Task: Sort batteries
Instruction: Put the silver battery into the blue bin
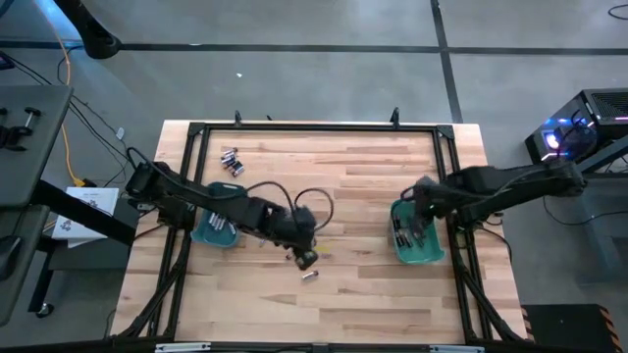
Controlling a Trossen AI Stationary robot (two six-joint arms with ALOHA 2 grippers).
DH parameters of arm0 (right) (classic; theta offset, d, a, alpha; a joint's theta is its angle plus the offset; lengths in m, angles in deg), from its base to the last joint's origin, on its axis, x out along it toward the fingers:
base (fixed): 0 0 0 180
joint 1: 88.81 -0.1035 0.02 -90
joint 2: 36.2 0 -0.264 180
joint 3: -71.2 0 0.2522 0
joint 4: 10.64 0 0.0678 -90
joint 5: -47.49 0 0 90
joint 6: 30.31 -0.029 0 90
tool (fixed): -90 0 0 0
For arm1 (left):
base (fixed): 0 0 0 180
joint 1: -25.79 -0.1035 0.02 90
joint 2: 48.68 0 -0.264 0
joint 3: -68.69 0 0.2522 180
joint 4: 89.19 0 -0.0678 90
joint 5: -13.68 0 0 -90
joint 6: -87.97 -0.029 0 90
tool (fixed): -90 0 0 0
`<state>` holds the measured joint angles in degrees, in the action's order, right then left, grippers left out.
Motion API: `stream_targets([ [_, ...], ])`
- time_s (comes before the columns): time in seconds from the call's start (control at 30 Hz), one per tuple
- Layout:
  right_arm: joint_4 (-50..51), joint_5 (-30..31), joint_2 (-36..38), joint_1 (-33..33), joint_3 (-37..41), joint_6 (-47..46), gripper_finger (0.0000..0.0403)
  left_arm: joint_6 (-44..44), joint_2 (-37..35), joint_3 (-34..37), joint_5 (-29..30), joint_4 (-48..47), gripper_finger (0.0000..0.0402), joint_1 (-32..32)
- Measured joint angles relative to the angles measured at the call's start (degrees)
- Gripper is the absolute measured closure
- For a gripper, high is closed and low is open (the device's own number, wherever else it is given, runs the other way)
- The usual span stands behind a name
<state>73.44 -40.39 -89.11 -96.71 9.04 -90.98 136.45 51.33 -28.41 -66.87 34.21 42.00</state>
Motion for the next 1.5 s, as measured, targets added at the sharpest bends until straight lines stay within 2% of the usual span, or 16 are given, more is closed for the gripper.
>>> stream_targets([
  [0.1, 0.10, 5.03, 1.06, 0.00, -5.86, 2.85, 0.0243, 8.70, 0.00, 2.14, -0.41, -6.62, 0.0282, 1.73],
  [0.17, -0.84, 8.27, 1.28, 0.00, -9.39, 5.34, 0.0243, 13.90, 0.00, 4.52, -0.70, -7.36, 0.0276, 2.90],
  [0.23, -2.29, 11.53, 1.28, 0.00, -12.44, 8.37, 0.0243, 16.97, 0.00, 6.95, -2.13, -6.67, 0.0264, 4.05],
  [0.33, -6.04, 15.92, 1.23, 0.00, -15.11, 12.80, 0.0243, 19.76, 0.00, 12.03, -3.77, 1.16, 0.0235, 5.34],
  [0.47, -12.56, 18.08, 1.21, 0.00, -15.72, 17.90, 0.0243, 17.89, 0.12, 19.11, -2.37, 14.72, 0.0192, 6.59],
  [0.53, -14.51, 18.29, 0.95, 0.00, -15.67, 19.64, 0.0243, 16.73, 0.52, 21.80, -0.96, 18.52, 0.0178, 6.72],
  [0.73, -15.21, 18.25, 0.36, 0.00, -15.58, 20.89, 0.0243, 16.83, 0.55, 22.81, 1.44, 13.53, 0.0173, 5.51],
  [0.97, -14.99, 18.00, 0.36, 0.00, -15.56, 21.34, 0.0243, 8.63, 3.02, 22.82, 5.12, 13.26, 0.0184, 5.72],
  [1.1, -14.92, 17.98, 0.36, 0.00, -15.54, 21.50, 0.0243, 5.13, 6.08, 22.79, 4.93, 13.27, 0.0197, 5.72],
  [1.2, -14.92, 18.00, 0.36, 0.00, -15.54, 21.50, 0.0243, 4.99, 7.14, 22.56, 5.12, 12.89, 0.0223, 5.72],
  [1.33, -14.92, 17.23, 0.36, 0.00, -15.54, 23.43, 0.0243, 6.54, 7.58, 22.66, 4.98, 12.42, 0.0288, 5.31],
  [1.47, -14.94, 12.92, 0.02, 0.00, -15.51, 33.40, 0.0243, 6.85, 6.98, 22.50, 2.54, 12.82, 0.0371, 4.37],
  [1.5, -15.04, 11.05, -0.19, -0.02, -15.46, 36.49, 0.0243, 6.56, 6.69, 22.12, 1.99, 12.70, 0.0374, 4.14],
])
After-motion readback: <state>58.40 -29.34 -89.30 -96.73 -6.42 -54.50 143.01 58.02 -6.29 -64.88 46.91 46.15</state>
